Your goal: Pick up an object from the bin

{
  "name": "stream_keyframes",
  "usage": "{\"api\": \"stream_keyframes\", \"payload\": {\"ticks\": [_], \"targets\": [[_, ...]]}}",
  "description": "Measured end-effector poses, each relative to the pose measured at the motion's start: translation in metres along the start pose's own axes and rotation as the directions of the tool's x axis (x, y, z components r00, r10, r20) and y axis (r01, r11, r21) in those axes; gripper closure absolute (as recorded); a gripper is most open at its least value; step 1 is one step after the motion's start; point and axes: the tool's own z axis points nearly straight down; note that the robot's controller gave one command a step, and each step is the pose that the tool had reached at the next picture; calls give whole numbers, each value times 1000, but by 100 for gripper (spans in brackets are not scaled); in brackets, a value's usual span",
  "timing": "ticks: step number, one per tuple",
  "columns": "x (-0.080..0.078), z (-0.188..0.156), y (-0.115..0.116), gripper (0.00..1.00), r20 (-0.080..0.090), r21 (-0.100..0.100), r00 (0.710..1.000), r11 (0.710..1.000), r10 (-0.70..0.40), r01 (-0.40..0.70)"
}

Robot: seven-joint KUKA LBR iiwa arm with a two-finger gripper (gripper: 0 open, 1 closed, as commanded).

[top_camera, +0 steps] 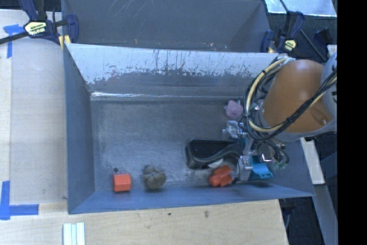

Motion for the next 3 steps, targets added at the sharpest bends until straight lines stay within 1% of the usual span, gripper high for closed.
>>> {"api": "stream_keyframes", "payload": {"ticks": [1, 2, 3], "targets": [[-2, -4, 0, 0, 8, 1, 1000, 1000, -2, 2], [-8, 3, 1, 0, 7, 1, 1000, 1000, -25, 25], [-15, 8, -1, 0, 15, 2, 999, 999, -32, 32]]}}
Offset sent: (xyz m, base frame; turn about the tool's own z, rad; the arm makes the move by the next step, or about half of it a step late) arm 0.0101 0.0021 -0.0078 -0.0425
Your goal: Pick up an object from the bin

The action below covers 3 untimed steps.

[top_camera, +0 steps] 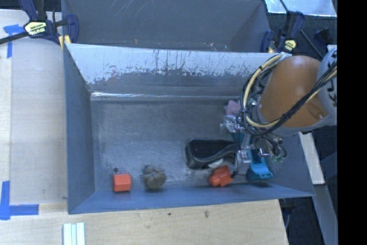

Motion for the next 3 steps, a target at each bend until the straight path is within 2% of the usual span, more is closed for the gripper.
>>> {"api": "stream_keyframes", "payload": {"ticks": [1, 2, 3], "targets": [[-17, 13, -1, 0, -1, 0, 991, 991, -131, 131], [-12, 38, 2, 0, 5, 1, 999, 999, -46, 46], [-14, 48, 7, 100, 8, 4, 977, 977, -215, 215]]}}
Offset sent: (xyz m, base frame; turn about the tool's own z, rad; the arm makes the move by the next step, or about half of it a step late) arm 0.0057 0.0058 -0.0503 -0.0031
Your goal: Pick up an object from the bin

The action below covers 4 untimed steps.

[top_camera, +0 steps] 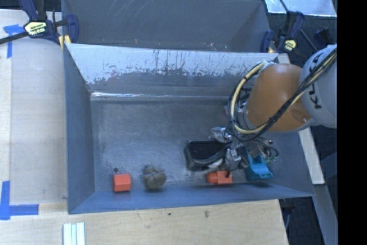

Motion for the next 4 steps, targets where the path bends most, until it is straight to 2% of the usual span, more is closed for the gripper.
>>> {"api": "stream_keyframes", "payload": {"ticks": [4], "targets": [[2, -16, 1, 100, -6, -3, 1000, 1000, 0, 0]]}}
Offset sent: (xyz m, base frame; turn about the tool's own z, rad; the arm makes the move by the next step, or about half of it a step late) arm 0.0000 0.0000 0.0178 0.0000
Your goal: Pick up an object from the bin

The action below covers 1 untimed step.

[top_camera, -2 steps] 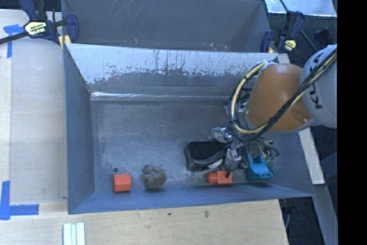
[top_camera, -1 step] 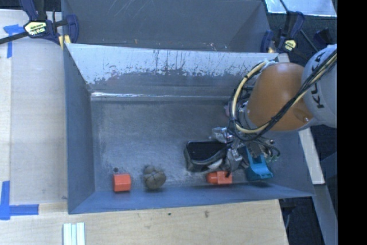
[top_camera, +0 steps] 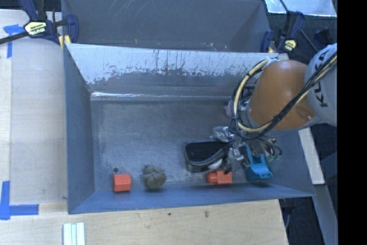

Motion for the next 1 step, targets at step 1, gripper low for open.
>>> {"api": "stream_keyframes", "payload": {"ticks": [1], "targets": [[0, -11, 0, 100, 2, 1, 1000, 1000, 0, 0]]}}
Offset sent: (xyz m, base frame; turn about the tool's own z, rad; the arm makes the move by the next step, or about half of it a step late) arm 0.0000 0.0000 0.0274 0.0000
